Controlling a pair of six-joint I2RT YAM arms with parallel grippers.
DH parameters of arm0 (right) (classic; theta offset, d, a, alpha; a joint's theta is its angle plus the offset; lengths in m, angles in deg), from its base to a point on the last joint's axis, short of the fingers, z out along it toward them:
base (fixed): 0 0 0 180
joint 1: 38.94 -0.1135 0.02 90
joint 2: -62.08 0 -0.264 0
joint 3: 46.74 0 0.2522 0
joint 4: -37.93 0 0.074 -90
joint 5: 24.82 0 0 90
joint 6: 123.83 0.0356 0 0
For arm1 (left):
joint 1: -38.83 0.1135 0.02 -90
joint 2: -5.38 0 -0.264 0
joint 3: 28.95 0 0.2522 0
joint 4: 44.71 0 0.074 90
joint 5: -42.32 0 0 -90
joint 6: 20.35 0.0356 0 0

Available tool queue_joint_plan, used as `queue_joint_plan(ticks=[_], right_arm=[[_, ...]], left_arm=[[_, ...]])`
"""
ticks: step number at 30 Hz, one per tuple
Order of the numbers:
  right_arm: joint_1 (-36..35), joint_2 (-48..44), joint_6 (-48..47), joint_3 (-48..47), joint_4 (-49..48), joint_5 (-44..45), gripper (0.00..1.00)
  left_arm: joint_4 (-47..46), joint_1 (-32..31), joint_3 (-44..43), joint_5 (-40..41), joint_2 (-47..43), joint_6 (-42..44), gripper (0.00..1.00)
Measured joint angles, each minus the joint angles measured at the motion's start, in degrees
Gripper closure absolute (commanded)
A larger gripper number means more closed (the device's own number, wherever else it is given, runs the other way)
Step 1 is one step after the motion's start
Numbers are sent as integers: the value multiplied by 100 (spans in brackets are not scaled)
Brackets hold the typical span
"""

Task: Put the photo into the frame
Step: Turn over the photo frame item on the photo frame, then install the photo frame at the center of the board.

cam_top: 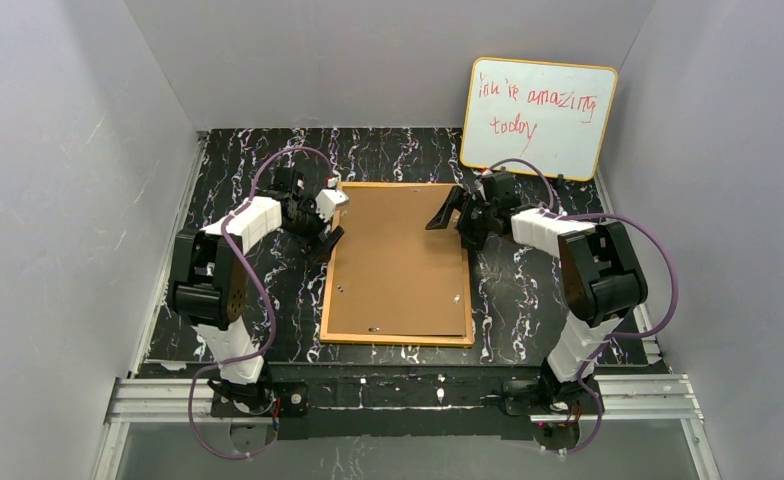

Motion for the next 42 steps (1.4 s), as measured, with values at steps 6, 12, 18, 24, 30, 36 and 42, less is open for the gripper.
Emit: queue_joint_plan(ticks=[6,12,18,24,30,36,42], right_arm=[[-367,4,-393,-693,1239,879,1],[-643,4,-693,-1311,2208,1759,1],[-706,4,-866,-1495,2726,2192,1],[-706,-173,-1012,-1504,2955,2433,1],[-605,-957,-748,-1141,2256,1665,1],[-918,-1250,-160,-356,1014,566,23],[-1805,-667,142,-299,46,57,41]], left_arm=[[-4,2,0,44,-31,-44,2],[-9,2,-2,92,-101,-155,2],[0,15,-2,125,-120,-186,2],[31,96,-2,101,-122,-197,2],[286,291,-68,-125,-122,-208,2],[501,509,-28,-422,-122,-127,15],[866,544,-7,-968,-72,-138,32]])
